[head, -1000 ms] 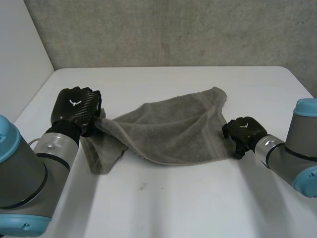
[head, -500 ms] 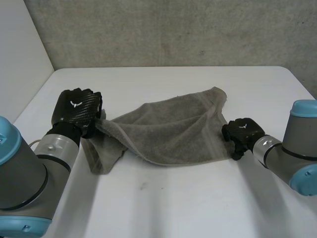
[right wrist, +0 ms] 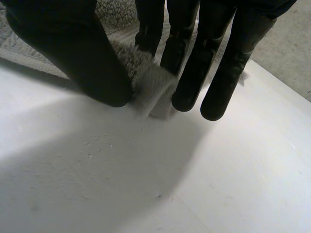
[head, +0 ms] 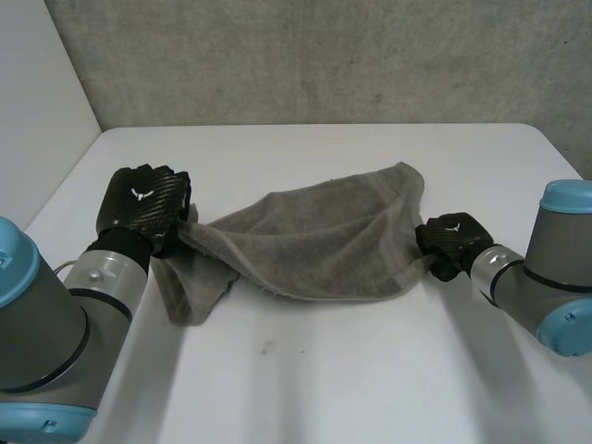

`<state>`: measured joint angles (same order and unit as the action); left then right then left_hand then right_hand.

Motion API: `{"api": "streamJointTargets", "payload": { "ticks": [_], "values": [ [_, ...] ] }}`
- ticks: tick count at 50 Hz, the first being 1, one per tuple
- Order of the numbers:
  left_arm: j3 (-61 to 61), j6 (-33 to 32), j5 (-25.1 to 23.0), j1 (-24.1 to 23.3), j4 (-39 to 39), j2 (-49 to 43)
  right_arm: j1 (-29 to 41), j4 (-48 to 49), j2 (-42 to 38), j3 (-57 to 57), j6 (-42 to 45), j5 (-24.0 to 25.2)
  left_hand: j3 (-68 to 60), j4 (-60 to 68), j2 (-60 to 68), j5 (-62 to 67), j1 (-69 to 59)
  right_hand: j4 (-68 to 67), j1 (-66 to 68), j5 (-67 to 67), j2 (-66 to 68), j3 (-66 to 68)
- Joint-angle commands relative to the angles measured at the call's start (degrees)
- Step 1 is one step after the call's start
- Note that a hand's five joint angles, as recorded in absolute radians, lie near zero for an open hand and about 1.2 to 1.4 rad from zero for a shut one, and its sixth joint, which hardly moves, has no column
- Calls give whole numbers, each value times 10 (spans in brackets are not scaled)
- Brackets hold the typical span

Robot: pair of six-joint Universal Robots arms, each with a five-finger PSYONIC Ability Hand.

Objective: Fold the laundry

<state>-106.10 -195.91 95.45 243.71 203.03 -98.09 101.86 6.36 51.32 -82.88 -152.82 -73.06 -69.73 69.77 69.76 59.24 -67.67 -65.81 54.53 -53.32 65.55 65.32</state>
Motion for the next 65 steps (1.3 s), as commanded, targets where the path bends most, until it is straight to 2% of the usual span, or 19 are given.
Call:
{"api": "streamJointTargets", "payload": {
  "ticks": [1, 10, 14, 16, 21, 28, 34, 35, 36, 37, 38, 41, 47, 51, 56, 57, 59, 62, 65],
  "values": [
    [-1, -1, 0, -2, -1, -1, 2, -2, 16, -2, 2, -2, -103, 102, 102, 108, -123, -142, 255, -167, 145, 147],
    [-7, -3, 4, -7, -20, -14, -15, -51, 140, -45, 14, -19, -103, 102, 102, 108, -123, -142, 255, -167, 145, 147],
    [-33, -3, 2, -13, -49, -15, -70, -78, 192, -75, 64, -18, -103, 102, 102, 108, -123, -142, 255, -167, 145, 147],
    [-43, -3, 2, -22, -66, -17, -88, -77, 202, -89, 87, -17, -103, 102, 102, 108, -123, -142, 255, -167, 145, 147],
    [-67, -3, 2, -95, -131, -33, -120, -73, 212, -114, 136, -19, -103, 102, 102, 108, -123, -142, 255, -167, 145, 147],
    [-74, -1, -2, -134, -170, -32, -193, -53, 215, -129, 140, -15, -103, 102, 102, 108, -123, -142, 255, -167, 145, 147],
    [-51, -1, -1, -155, -160, -33, -199, -50, 216, -150, 143, -13, -103, 102, 102, 108, -123, -142, 255, -167, 145, 147],
    [-40, 0, -1, -155, -156, -33, -198, -49, 216, -156, 142, -12, -15, 14, 14, 20, -35, -142, 255, -167, 145, 147],
    [-28, 0, 0, -155, -153, -33, -198, -49, 216, -156, 142, -12, 181, -181, -181, -176, 160, -142, 255, -167, 145, 147],
    [-28, 0, 0, -155, -153, -33, -198, -46, 216, -159, 142, -12, 183, -183, -183, -178, 162, -142, 255, -167, 145, 147],
    [-17, 0, 0, -150, -151, -32, -198, -46, 216, -159, 142, -12, 313, -313, -313, -308, 292, -142, 255, -167, 145, 147],
    [11, 0, 0, -147, -150, -28, -198, -35, 216, -167, 141, -11, 383, -383, -383, -378, 362, -142, 255, -167, 145, 147],
    [33, -4, 0, -114, -147, -28, -197, -18, 217, -177, 144, -10, 382, -382, -382, -377, 361, -142, 255, -167, 145, 147],
    [34, -6, -19, -65, -147, -28, -196, -17, 217, -180, 145, -10, 378, -379, -378, -373, 358, -142, 255, -167, 145, 147],
    [29, -6, -116, 3, -146, -31, -197, -17, 217, -181, 144, -2, 382, -382, -382, -377, 361, -142, 255, -167, 145, 147],
    [29, -6, -116, 3, -146, -31, -197, -17, 217, -181, 144, -2, 382, -382, -382, -377, 361, -142, 255, -167, 145, 147],
    [32, -6, -167, 25, -145, -35, -197, -17, 217, -182, 144, 2, 382, -382, -382, -377, 361, -142, 255, -167, 145, 147],
    [43, -8, -208, 39, -142, -46, -196, -17, 216, -183, 144, 3, 380, -380, -380, -375, 359, -142, 255, -167, 145, 147],
    [52, -11, -224, 45, -141, -56, -195, -17, 216, -186, 146, 3, 380, -380, -380, -375, 359, -142, 255, -167, 145, 147]
  ]
}}
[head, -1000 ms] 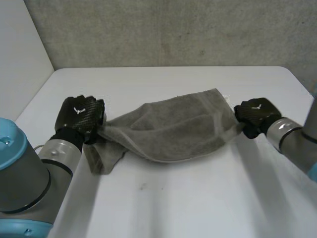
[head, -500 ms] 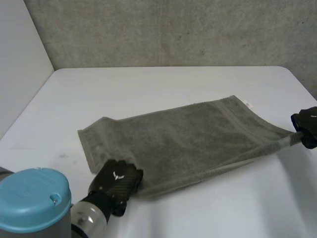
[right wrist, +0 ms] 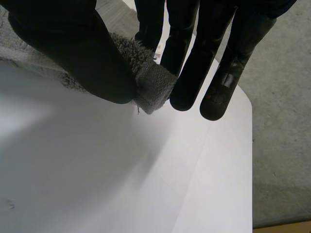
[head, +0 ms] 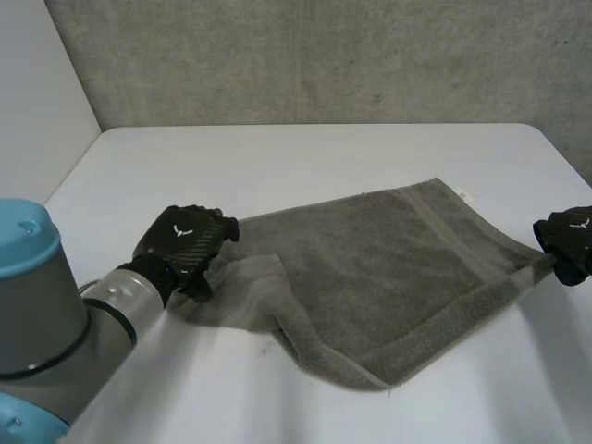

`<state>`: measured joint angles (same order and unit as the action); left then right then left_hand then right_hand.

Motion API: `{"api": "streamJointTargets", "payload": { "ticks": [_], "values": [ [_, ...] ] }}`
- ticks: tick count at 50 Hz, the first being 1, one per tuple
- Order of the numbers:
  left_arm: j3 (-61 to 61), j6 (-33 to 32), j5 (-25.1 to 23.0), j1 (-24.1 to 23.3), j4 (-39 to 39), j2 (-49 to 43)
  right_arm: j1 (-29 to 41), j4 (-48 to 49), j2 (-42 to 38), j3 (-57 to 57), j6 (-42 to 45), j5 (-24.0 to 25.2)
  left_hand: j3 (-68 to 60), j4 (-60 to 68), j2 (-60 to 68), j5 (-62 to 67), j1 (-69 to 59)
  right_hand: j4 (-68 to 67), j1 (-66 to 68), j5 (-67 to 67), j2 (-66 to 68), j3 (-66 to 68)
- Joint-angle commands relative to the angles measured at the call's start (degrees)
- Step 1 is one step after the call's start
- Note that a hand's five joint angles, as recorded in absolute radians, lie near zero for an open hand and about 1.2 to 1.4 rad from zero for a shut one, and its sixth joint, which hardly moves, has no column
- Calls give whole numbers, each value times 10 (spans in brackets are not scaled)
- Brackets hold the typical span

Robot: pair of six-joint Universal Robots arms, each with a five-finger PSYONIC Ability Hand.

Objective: Fold the laundry

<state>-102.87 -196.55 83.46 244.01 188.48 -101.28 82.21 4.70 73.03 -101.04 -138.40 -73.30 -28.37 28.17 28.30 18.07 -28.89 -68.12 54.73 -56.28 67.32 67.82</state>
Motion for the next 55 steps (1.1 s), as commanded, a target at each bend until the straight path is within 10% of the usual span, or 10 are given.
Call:
{"api": "streamJointTargets", "payload": {
  "ticks": [1, 19, 45, 55],
  "values": [
    [35, -6, -115, 44, 4, -35, 1, 0, -1, -5, 2, 5, -37, 39, 38, 40, -32, -119, 253, -137, 127, 122],
    [278, -58, -122, 2, -72, -232, 30, 8, -5, -18, 4, 5, -44, 46, 45, 47, -39, -119, 253, -137, 127, 122],
    [265, -225, -119, -20, -149, -268, 38, 8, -11, -22, 5, 6, -45, 47, 46, 48, -40, -119, 253, -137, 127, 122],
    [265, -248, -115, -19, -149, -265, 39, 8, -9, -20, 5, 6, -353, 355, 354, 356, -348, -119, 253, -137, 127, 122]
  ]
}}
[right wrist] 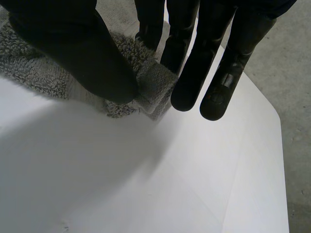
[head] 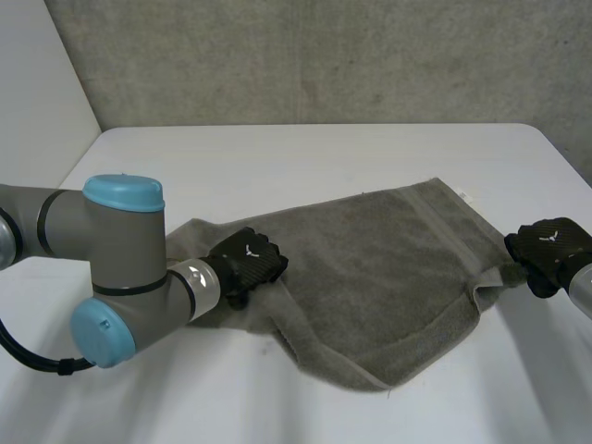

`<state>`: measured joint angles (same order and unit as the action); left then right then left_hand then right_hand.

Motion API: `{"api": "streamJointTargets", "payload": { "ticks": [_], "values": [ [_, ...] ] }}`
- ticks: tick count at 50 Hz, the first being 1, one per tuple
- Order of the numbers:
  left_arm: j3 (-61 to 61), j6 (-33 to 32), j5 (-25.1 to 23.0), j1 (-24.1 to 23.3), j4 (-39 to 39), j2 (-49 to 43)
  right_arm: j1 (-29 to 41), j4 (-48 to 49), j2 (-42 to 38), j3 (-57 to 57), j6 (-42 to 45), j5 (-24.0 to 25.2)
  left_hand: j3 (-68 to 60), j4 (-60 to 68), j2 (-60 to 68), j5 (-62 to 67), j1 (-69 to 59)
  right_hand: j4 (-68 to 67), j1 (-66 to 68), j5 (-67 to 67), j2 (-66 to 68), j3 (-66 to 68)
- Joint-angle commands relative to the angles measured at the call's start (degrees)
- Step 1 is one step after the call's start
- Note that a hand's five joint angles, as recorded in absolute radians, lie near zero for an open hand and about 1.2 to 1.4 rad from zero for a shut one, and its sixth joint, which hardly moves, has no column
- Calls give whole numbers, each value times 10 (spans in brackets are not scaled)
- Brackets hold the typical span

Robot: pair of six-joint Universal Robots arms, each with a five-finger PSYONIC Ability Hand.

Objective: Fold the laundry

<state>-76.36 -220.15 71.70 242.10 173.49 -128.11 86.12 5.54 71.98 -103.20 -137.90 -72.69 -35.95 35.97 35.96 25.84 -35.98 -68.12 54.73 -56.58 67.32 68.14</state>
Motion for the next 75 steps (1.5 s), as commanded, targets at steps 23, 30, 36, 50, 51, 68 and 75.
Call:
{"api": "streamJointTargets", "payload": {
  "ticks": [23, 30, 36, 50, 51, 68, 75],
  "values": [
    [356, 49, 188, 31, 227, 0, 131, 97, -43, 412, -81, -137, -440, 440, 440, 442, -440, -119, 253, -134, 127, 119],
    [362, 160, 208, 35, 272, 54, 133, 227, -19, 417, -180, -149, -440, 440, 440, 442, -440, -119, 253, -134, 127, 119],
    [240, 205, 201, 60, 301, 87, 128, 230, -12, 325, -220, -130, -440, 440, 440, 442, -440, -119, 253, -134, 127, 119],
    [-142, 199, 155, 75, 366, 66, 126, 140, -35, 74, -166, -7, -440, 440, 440, 442, -440, -119, 253, -134, 127, 119],
    [-143, 199, 155, 75, 366, 66, 126, 115, -33, 60, -146, -4, -440, 440, 440, 442, -440, -119, 253, -134, 127, 119],
    [-331, 138, 156, 100, 109, 210, 99, 34, 10, 2, -76, 12, -6, 6, 6, 7, -6, -119, 253, -134, 127, 119],
    [-311, 133, 155, 110, 82, 259, 95, 37, 9, -5, -76, 22, 0, 0, 0, 1, 0, -119, 253, -134, 127, 119]
  ]
}}
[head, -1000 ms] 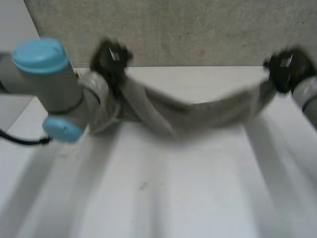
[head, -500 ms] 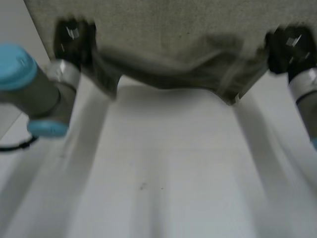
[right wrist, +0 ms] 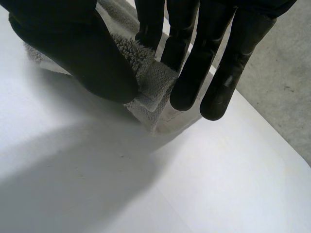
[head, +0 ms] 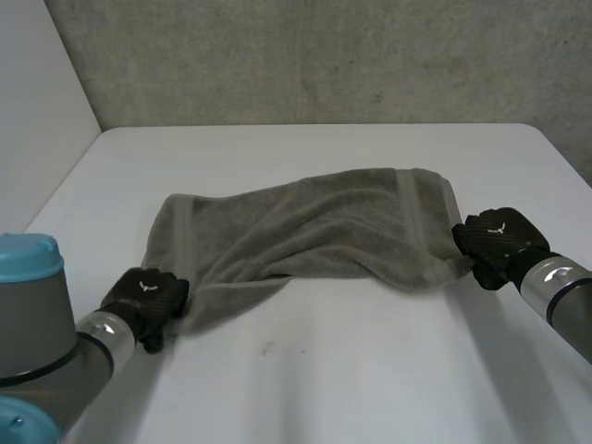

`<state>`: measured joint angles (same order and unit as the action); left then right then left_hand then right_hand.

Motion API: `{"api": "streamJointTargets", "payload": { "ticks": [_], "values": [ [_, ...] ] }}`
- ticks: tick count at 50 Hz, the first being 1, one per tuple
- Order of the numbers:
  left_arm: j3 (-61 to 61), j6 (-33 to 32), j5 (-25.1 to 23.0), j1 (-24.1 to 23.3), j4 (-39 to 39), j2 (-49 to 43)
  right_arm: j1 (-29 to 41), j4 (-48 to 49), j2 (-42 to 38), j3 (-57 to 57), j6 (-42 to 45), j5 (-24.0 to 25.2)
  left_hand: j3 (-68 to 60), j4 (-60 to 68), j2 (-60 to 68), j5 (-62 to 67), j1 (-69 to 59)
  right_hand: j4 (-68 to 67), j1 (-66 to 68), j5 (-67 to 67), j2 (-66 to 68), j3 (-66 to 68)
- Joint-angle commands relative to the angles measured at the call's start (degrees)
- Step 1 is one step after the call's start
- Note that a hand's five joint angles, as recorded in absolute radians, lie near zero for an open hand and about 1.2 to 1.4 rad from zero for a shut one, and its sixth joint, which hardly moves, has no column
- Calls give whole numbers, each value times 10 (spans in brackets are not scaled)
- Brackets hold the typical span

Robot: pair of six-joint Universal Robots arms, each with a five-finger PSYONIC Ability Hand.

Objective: Fold the laundry

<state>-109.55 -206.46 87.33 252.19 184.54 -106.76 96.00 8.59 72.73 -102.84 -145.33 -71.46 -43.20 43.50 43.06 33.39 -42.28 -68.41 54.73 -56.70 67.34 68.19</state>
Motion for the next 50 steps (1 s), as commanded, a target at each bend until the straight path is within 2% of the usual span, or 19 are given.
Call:
{"api": "streamJointTargets", "payload": {
  "ticks": [1, 14, 24, 31, 42, 50],
  "values": [
    [21, -4, -1, 9, -29, 45, -4, 6, 1, -9, -2, 10, 72, -76, -71, -74, 63, -116, 253, -133, 127, 118],
    [94, 4, -12, -2, -26, 59, -27, 10, 3, -18, -1, 11, 67, -70, -66, -69, 58, -116, 253, -133, 127, 118],
    [144, 5, -10, -1, -30, -55, -28, 13, 2, -26, 0, 23, 62, -65, -61, -64, 53, -116, 253, -133, 127, 118],
    [143, 3, -8, 1, -25, -92, -27, 13, 2, -29, 0, 23, 76, -79, -74, -78, 67, -116, 253, -133, 127, 118],
    [116, 2, 58, 0, -15, -85, -26, 13, 2, -30, 1, 23, 49, -52, -48, -51, 40, -116, 253, -133, 127, 118],
    [85, 1, 66, -1, -18, -54, -26, 13, 2, -30, 1, 23, -27, 24, 28, 25, -36, -116, 253, -133, 127, 118]
  ]
}}
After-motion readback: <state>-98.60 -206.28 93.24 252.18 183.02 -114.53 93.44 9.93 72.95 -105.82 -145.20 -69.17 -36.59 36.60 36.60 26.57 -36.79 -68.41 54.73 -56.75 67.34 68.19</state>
